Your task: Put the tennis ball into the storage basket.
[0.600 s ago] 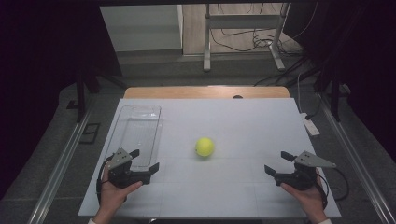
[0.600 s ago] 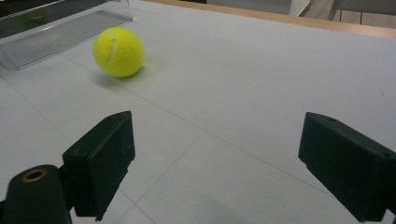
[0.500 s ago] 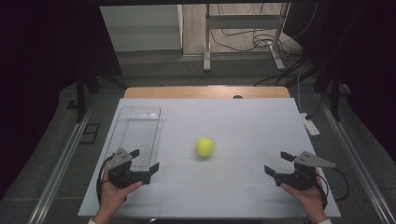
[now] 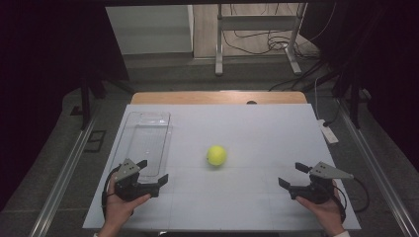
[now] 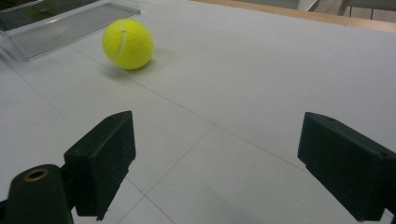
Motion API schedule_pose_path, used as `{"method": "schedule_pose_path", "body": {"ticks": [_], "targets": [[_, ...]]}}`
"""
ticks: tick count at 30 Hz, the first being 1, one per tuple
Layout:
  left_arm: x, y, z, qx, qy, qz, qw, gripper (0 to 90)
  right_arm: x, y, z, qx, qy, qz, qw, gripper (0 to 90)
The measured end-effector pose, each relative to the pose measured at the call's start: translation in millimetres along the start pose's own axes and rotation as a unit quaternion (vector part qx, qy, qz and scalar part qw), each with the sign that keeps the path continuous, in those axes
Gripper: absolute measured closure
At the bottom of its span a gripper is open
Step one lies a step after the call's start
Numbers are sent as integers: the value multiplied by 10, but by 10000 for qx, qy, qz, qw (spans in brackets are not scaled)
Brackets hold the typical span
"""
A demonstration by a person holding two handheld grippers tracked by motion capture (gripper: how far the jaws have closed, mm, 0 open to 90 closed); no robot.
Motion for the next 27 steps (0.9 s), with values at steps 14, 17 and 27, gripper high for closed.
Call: {"method": "schedule_pose_path", "body": {"ticks": [14, 17, 27], "targets": [[-8, -8, -25, 31, -5, -5, 10000, 66, 13, 9, 8, 31, -14, -6, 10000, 123], [-10, -10, -30, 20, -12, -7, 10000, 66, 11, 11, 15, 22, 10, -25, 10000, 123], [-54, -2, -28, 52, -46, 58, 10000, 65, 12, 20, 15, 55, 5, -27, 10000, 124]]}}
Point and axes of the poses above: each handheld gripper's, and its own axes: z roughly backward along the jaws, x roughly out of its underside, y roughly to its right, the point moved 1 cm from there along -z, roughly forward along the jaws, and after that the axes turned 5 degrees about -z, right-handed, at the moved point
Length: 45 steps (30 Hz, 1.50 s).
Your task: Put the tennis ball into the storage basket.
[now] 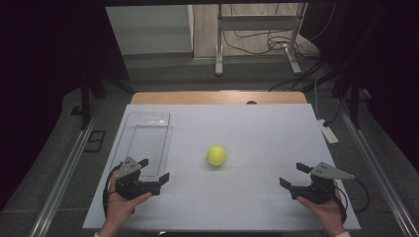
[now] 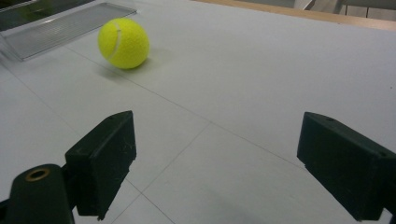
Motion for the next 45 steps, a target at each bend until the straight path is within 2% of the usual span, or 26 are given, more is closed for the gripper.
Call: {"method": "schedule_pose_path", "body": {"ticks": [15, 25, 33, 38, 45], "targets": [[-113, 33, -50, 230, -235, -103, 9994, 70, 15, 18, 30, 73, -6, -43, 10000, 124], [-226, 109, -90, 274, -326, -184, 9989, 71, 11, 18, 24, 35, 2, -26, 10000, 126], [-267, 99, -97, 253, -388, -171, 9988, 73, 25, 32, -6, -11, -40, -35, 10000, 127], [-313, 109, -81, 331, -361, -146, 9987, 74, 19, 17, -13, 16, -56, 19, 10000, 127], [-368, 132, -102, 348, -388, -205, 9984, 75, 16, 9, -16, 11, -72, 67, 10000, 128]]}}
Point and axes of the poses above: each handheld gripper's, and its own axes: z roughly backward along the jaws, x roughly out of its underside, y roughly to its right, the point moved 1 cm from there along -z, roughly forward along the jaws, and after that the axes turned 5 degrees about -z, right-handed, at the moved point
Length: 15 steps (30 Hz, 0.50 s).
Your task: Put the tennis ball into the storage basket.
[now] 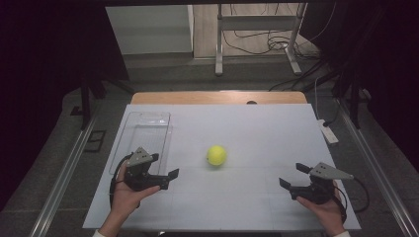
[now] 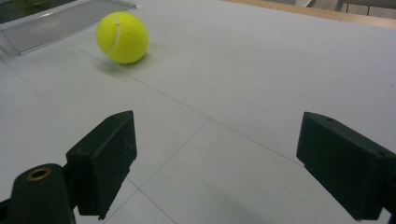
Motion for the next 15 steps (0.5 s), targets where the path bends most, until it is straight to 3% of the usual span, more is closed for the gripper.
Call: {"method": "schedule_pose_path", "body": {"ticks": [15], "targets": [[-259, 48, -97, 113, -97, -265, 9995, 76, 19, -3, -19, -16, -67, -17, 10000, 127]]}}
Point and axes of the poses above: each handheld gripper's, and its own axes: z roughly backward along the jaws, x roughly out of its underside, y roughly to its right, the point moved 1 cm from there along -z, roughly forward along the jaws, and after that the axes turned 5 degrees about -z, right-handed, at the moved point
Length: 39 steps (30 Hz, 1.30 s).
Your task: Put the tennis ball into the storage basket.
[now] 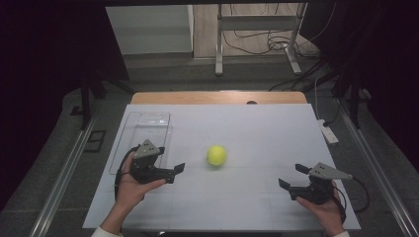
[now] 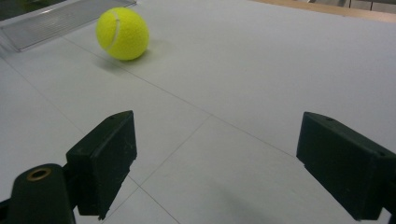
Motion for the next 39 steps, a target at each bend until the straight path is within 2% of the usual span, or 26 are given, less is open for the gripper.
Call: {"method": "schedule_pose_path", "body": {"ticks": [7, 30, 39], "targets": [[-22, 5, -93, 73, -176, -35, 9998, 76, 10, 13, 2, 5, -6, -14, 10000, 127], [-192, -46, -223, 222, -325, 7, 9992, 76, 16, 2, -25, 9, -75, 37, 10000, 127], [-282, -6, -346, 363, -457, -103, 9982, 76, 18, 7, -32, -7, -75, 34, 10000, 127]]}}
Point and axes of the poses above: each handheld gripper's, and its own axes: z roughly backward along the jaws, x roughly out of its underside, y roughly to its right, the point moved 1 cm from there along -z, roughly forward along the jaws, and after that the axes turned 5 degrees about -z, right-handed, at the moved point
